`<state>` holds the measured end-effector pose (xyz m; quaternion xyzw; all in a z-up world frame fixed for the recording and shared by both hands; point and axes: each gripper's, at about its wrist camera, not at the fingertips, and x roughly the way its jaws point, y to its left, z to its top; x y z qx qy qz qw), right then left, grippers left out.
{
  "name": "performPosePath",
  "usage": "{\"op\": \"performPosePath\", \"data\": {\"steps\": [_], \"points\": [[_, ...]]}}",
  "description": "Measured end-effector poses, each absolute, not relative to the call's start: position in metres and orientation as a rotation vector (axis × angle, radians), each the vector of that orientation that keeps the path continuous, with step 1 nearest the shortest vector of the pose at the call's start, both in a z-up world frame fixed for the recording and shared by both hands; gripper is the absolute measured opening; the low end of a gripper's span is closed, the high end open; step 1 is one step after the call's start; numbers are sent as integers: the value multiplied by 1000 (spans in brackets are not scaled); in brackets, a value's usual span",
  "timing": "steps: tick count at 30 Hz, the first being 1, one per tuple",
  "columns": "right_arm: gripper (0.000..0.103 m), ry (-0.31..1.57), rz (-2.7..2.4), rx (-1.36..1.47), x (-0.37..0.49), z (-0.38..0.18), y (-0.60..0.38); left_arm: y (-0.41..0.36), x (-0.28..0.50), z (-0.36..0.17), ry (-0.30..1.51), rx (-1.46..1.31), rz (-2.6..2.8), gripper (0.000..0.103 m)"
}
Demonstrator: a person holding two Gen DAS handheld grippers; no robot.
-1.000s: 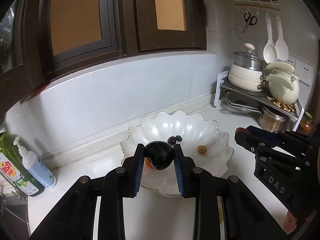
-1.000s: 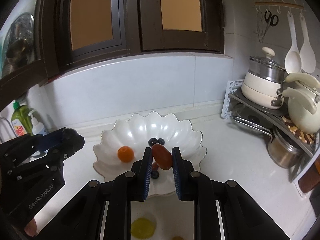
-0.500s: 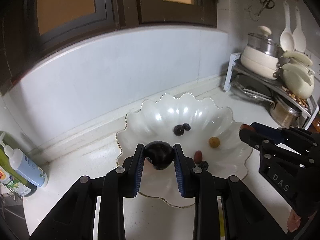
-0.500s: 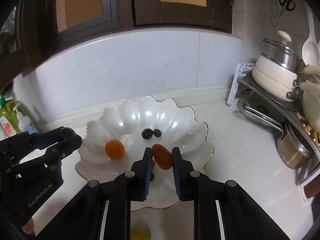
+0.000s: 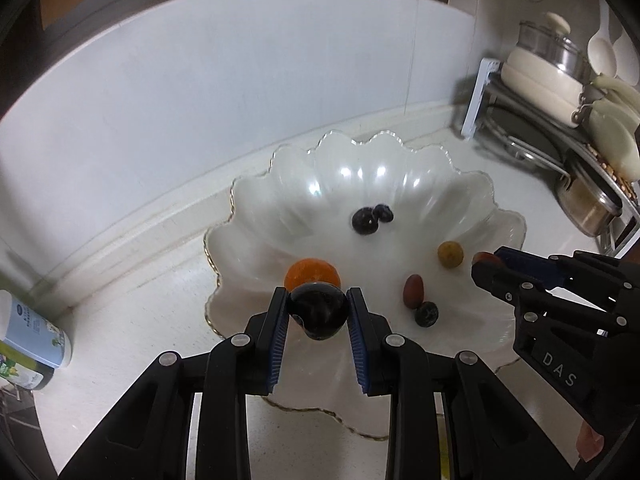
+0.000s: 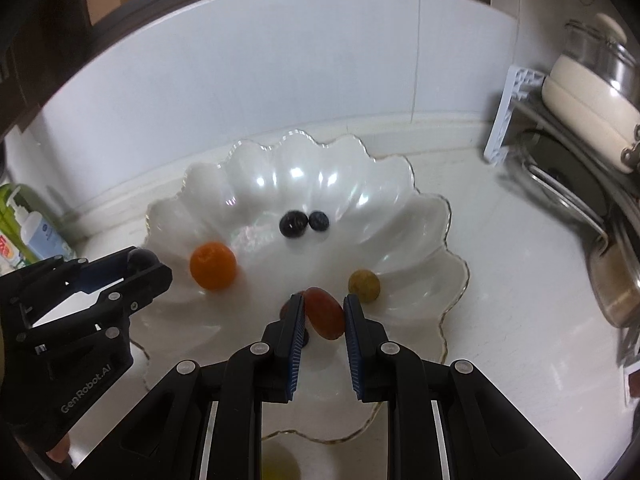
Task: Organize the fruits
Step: 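Open the left gripper over the bowl while the right gripper releases the red fruit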
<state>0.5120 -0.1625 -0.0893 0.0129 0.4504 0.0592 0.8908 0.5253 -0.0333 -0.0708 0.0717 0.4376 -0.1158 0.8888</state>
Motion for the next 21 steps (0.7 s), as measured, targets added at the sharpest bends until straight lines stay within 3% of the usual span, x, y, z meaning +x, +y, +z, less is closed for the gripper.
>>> {"op": "performPosePath", "data": {"steps": [11,13,15,21], "points": [[22,1009,122,35,526,-104,-164,-36,540,-92,1013,150,-260,30],[25,1021,126,39,528,-105,-163,-35,539,-93,1018,150,-257,38],[36,1023,130,37,527,-106,-163,-34,537,-91,1004,156,-248,46],[36,996,119,24,520,-99,-162,-34,532,-80,950,201,-200,52]]}}
